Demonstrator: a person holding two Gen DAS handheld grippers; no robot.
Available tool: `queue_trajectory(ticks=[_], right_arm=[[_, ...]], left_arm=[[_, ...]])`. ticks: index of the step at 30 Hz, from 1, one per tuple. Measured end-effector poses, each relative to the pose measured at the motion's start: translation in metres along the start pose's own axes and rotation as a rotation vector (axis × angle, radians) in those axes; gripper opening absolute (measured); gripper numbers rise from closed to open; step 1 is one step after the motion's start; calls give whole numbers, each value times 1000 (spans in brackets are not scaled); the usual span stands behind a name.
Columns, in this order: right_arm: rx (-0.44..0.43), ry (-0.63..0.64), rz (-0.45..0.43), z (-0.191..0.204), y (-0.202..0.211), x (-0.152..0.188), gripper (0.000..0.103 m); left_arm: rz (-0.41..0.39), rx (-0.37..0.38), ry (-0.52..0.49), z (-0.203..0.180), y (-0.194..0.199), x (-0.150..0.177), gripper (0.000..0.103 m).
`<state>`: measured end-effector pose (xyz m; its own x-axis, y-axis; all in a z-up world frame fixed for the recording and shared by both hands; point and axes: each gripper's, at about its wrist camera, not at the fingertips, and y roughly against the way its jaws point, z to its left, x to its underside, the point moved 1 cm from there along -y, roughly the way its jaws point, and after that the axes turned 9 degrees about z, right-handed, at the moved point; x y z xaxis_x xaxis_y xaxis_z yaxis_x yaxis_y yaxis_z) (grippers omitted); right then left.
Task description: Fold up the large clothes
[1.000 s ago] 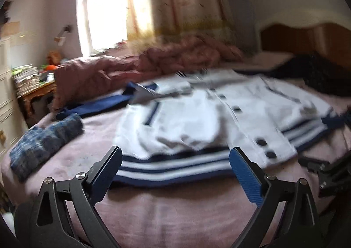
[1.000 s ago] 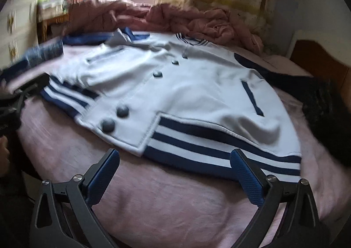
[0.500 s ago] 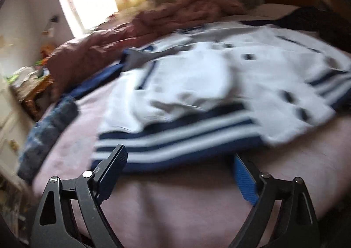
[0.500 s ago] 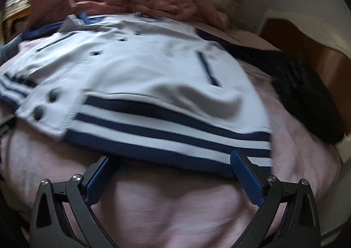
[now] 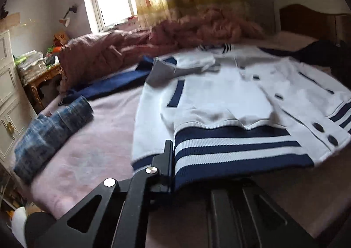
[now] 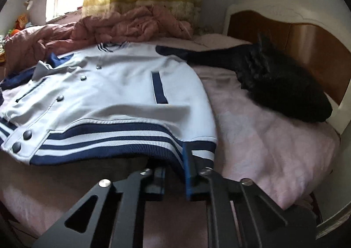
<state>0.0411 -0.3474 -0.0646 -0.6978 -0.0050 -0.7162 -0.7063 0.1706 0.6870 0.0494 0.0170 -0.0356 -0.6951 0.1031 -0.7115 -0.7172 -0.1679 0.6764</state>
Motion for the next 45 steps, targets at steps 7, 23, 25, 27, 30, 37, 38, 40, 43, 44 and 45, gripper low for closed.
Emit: queue_trajectory(ticks=[7, 23, 25, 27, 30, 37, 38, 40, 43, 44, 45], right_arm=[[13, 22, -56, -3, 37, 13, 6], [-35, 42, -24, 7, 30, -74, 6], [-6, 99, 7, 16, 3, -97, 6], [4, 131, 39, 22, -21, -114, 6], [-19, 165, 94, 25, -56, -132, 6], [-88, 119, 107, 16, -95, -131, 69], [-102, 101, 72, 10, -91, -127, 85], [-135, 80, 26, -1, -79, -122, 86], [-155, 71, -16, -16, -63, -117, 86], [-164, 58, -43, -23, -55, -114, 86], [-179, 49, -53, -28, -51, -112, 86]], left_arm=[[42, 0, -27, -1, 25, 16, 7], [223, 70, -157, -4, -44, -75, 8], [265, 99, -151, -3, -68, -89, 8], [295, 134, -146, 0, -88, -101, 10], [293, 189, -119, 4, -106, -109, 23], [96, 102, -109, 15, -89, -99, 92], [81, 118, -104, 20, -85, -98, 93], [48, 142, -87, 28, -74, -95, 96], [5, 176, -51, 36, -59, -91, 98], [-3, 211, -43, 38, -54, -88, 102], [-7, 252, -44, 38, -50, -86, 103]])
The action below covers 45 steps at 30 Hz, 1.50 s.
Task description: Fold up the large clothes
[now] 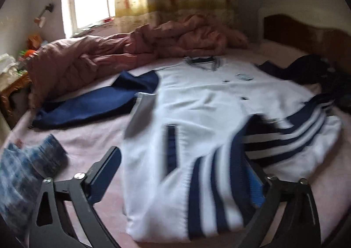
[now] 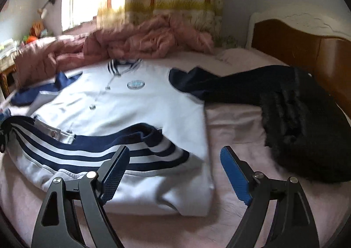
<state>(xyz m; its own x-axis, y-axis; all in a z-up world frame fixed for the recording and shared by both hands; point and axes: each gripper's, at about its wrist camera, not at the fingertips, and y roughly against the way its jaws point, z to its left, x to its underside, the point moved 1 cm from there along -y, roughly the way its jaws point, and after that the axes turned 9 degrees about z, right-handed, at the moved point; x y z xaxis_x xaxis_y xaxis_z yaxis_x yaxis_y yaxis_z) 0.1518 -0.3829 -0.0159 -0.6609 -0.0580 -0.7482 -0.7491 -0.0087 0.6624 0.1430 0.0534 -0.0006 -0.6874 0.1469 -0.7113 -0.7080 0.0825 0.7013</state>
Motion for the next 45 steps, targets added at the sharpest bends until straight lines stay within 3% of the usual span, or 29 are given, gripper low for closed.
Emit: queue_trajectory(ticks=[2, 4, 7, 9, 11, 12, 13, 15, 16, 18, 21, 23, 29, 31, 34, 37, 40, 45], right_arm=[[-46, -21, 2, -8, 5, 6, 86], [-32, -46, 41, -14, -5, 10, 86], [-42, -66, 107, -17, -27, 8, 86], [-58, -62, 136, -16, -41, 4, 86], [-43, -29, 159, -11, -55, -2, 86], [-42, -15, 170, -8, -60, -3, 86], [-45, -5, 181, -6, -65, -3, 86], [-43, 5, 203, -2, -72, -3, 69], [-9, 0, 209, -2, -75, -2, 64], [35, -21, 212, -5, -76, -3, 39], [33, -82, 189, -16, -73, -4, 26], [48, -88, 172, -17, -70, -4, 23], [108, -89, 116, -8, -56, -6, 21], [98, -93, 102, -9, -49, -5, 21], [69, -104, 102, -15, -45, -1, 22], [37, -128, 118, -20, -43, 3, 22], [45, -122, 105, -18, -38, 4, 22], [92, -84, 62, -7, -26, 6, 29]], left_arm=[[-20, 75, -3, -2, 10, 5, 103], [-41, 120, 2, -2, 18, 5, 103], [-19, 71, 33, 5, 15, 2, 103], [40, 45, 34, 12, 5, 3, 103], [143, 120, -11, 15, -8, 8, 103], [186, 124, -50, 14, -13, 11, 103], [205, 81, -89, 13, -17, 14, 103], [182, -29, -136, 14, -20, 15, 103], [183, -32, -128, 17, -21, 15, 103], [203, 25, -83, 27, -20, 12, 103], [184, 128, -102, 31, -5, 16, 103], [174, 129, -131, 27, 0, 20, 103], [232, 39, -216, 10, -24, 25, 103], [215, 54, -194, 10, -20, 26, 103], [199, 85, -270, -1, -13, 32, 103], [209, -21, -319, -11, -21, 35, 103], [183, -129, -188, 2, -26, 22, 103], [82, -130, 118, 54, -11, 0, 99]])
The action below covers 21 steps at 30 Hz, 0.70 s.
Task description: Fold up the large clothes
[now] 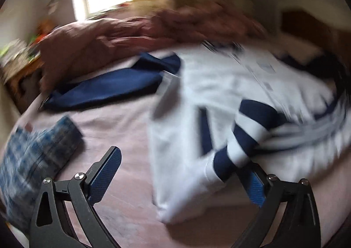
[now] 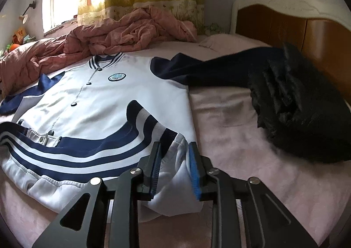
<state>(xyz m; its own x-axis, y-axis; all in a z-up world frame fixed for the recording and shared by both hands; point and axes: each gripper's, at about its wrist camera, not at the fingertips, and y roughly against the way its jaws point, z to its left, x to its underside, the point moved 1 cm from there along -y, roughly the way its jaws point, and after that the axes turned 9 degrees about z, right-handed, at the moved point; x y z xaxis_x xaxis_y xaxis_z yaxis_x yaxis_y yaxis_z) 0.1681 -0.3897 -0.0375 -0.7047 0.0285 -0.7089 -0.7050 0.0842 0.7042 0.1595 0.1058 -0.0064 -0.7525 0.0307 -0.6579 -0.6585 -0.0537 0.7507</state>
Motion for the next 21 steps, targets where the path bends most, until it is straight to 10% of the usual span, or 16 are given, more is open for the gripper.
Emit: queue_trajectory(ticks=[3, 6, 12, 16, 18, 19, 21], right_arm=[[16, 4, -31, 1, 7, 0, 40], [41, -26, -55, -4, 11, 0, 68], [12, -84, -6, -21, 11, 8, 68], [-79, -186, 91, -36, 4, 31, 68], [-81, -214, 136, -39, -2, 41, 68], [-84, -228, 150, -39, -5, 43, 66], [-87, -259, 149, -35, -8, 43, 20]], left_arm=[[41, -111, 51, 15, -16, -4, 88], [100, -185, 9, 13, -33, 4, 54], [224, 116, 202, 37, -29, 31, 52], [241, 136, 245, 42, -22, 51, 50], [232, 105, 223, 34, -15, 52, 12], [223, 127, 219, 31, -13, 52, 5], [148, 79, 226, 31, 0, 46, 4]])
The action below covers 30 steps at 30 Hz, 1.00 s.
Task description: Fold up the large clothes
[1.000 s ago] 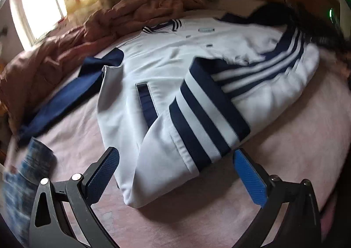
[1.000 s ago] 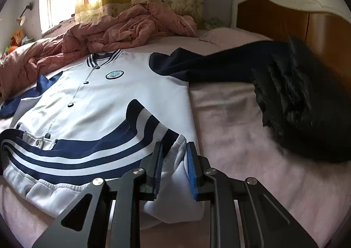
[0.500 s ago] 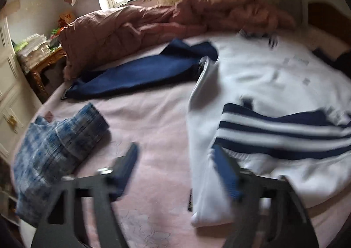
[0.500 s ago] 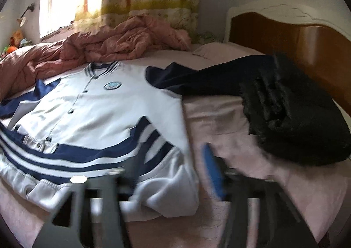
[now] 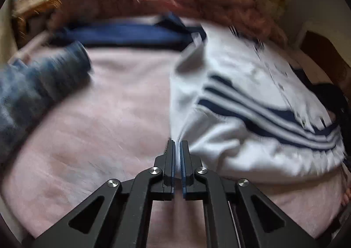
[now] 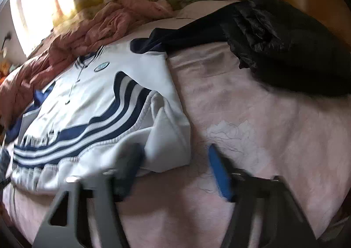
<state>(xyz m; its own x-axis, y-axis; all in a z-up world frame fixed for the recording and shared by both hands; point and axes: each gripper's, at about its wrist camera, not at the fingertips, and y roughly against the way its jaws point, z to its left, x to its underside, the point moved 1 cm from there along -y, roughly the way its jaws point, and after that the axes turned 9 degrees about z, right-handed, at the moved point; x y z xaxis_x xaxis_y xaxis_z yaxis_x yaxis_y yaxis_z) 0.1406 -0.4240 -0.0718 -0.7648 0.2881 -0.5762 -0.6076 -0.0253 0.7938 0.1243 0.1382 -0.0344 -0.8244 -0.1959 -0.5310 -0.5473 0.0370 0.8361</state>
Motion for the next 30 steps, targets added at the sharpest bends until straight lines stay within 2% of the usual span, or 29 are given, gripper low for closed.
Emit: queue_trajectory(ticks=[1, 3, 5, 7, 9, 11, 12, 13, 14, 16, 19, 21, 23, 25, 26, 27, 28, 30], right_arm=[[-13, 14, 2, 6, -1, 1, 13], [73, 75, -107, 21, 13, 3, 9], [61, 63, -218, 21, 37, 5, 8], [45, 59, -283, 22, 56, 5, 8], [72, 80, -265, 23, 53, 2, 8], [95, 62, -144, 18, 27, 2, 8], [104, 59, -89, 15, 16, 3, 9], [134, 72, -56, 14, 7, 7, 9], [156, 94, -64, 17, 8, 8, 11], [206, 146, -128, 27, 18, 8, 18], [259, 225, -239, 44, 36, 11, 37], [229, 277, -284, 57, 46, 16, 63], [179, 336, -324, 71, 56, 25, 65], [95, 394, -316, 88, 60, 29, 67], [48, 415, -305, 95, 61, 33, 75], [7, 438, -292, 101, 63, 37, 82], [-40, 475, -277, 111, 63, 42, 82], [-40, 513, -283, 124, 64, 50, 85]], left_arm=[[-53, -11, -14, -2, 10, -2, 4], [-147, -10, -18, -1, 34, -4, 4], [-172, 14, 12, 5, 44, -5, 4], [-148, -28, 17, 6, 38, -3, 4], [-61, -108, -13, 3, 17, 2, 4], [-6, -114, -15, 2, -2, 4, 4], [-11, -110, -28, 0, -2, 5, 5], [-42, -120, -40, -1, 4, 5, 8], [-76, -126, -45, -3, 11, 5, 25], [-147, -128, -47, -8, 26, 6, 49], [-234, -114, -94, -22, 43, 9, 49], [-276, -89, -140, -33, 50, 11, 53], [-297, -60, -184, -44, 52, 12, 62], [-306, -29, -231, -57, 54, 14, 72], [-312, -28, -256, -65, 54, 16, 74], [-321, -41, -281, -73, 54, 19, 74], [-329, -57, -315, -80, 53, 22, 75], [-337, -78, -369, -91, 52, 27, 84]])
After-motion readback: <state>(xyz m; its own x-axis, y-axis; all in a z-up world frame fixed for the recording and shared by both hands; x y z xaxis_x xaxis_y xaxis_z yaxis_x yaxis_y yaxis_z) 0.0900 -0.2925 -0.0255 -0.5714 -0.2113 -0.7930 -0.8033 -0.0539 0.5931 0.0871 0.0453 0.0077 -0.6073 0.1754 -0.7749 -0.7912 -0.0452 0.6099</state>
